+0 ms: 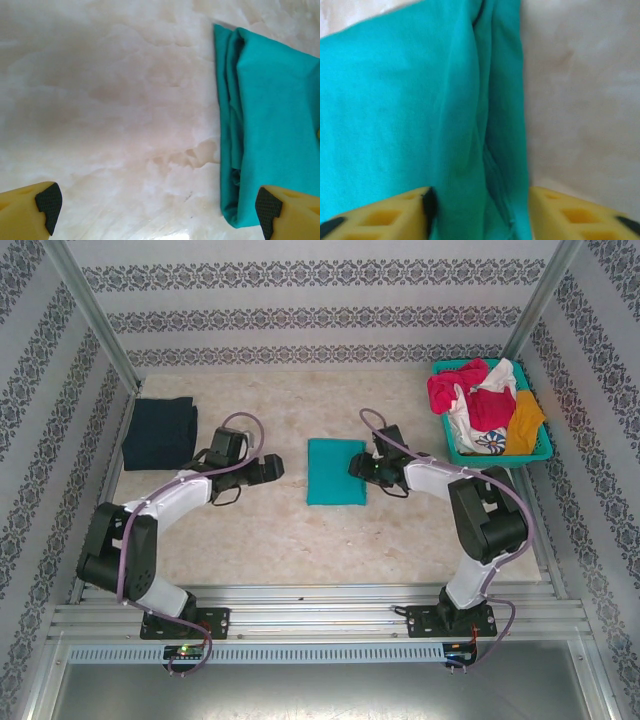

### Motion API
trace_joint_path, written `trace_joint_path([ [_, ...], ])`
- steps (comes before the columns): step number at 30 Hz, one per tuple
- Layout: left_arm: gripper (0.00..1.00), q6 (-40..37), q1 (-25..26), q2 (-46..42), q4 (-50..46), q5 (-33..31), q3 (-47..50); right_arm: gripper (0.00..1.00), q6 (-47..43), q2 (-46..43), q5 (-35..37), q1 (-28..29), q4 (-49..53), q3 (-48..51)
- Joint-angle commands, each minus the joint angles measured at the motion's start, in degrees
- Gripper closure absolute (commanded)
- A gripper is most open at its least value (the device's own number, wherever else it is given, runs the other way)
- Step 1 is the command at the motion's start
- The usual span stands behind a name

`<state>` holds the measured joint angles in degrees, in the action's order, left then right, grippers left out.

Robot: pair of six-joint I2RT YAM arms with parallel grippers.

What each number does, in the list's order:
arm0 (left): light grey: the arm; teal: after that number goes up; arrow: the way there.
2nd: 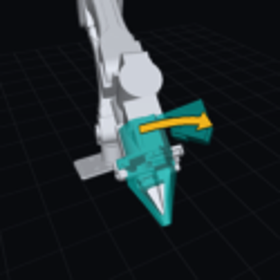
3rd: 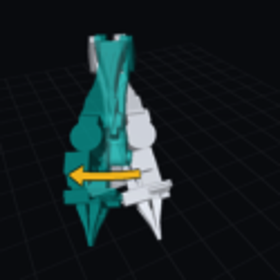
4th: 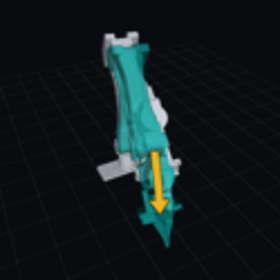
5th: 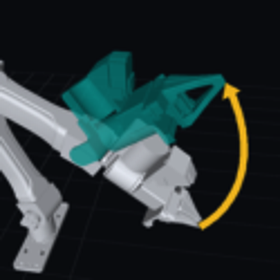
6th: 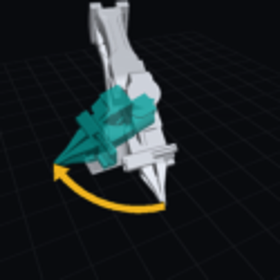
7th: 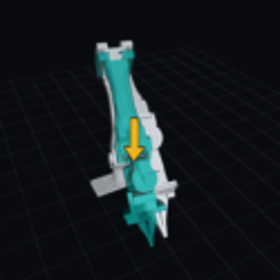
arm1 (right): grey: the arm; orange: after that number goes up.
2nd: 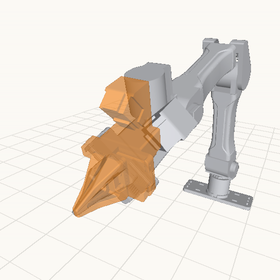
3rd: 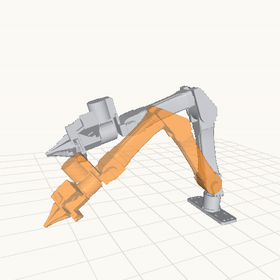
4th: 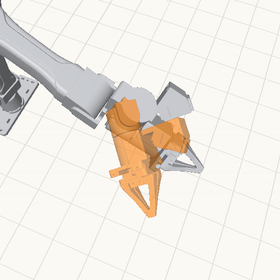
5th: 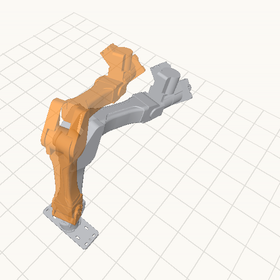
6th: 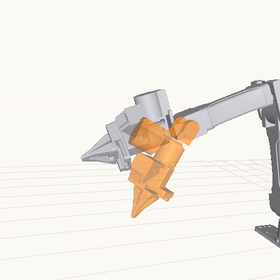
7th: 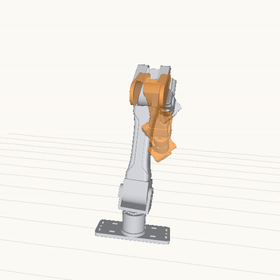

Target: Fold and stack the t-shirts

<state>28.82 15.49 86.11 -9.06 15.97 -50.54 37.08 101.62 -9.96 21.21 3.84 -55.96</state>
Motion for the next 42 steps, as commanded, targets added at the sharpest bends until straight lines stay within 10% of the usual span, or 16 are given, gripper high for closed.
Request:
trace_joint_path([
  [1, 0.00, -0.1, -1.7, -3.0, -0.5, 1.8, 1.1, 0.57, 1.4, 2.1, 0.1, 1.7, -2.1, -1.2],
  [16, 0.00, 3.8, -2.7, 7.2, 10.7, 10.1, 0.4, 0.63, 1.3, 14.1, -5.2, 6.1, -0.3, -16.9],
  [26, 0.01, 6.9, -2.6, 21.7, 14.1, 15.9, -10.2, 0.25, -6.3, 11.3, 3.9, 6.2, 7.0, -20.9],
  [42, 0.07, 6.9, -0.6, 29.4, 9.3, 17.5, -18.5, 0.41, -6.7, 21.3, 1.5, 6.2, 12.1, -28.7],
])
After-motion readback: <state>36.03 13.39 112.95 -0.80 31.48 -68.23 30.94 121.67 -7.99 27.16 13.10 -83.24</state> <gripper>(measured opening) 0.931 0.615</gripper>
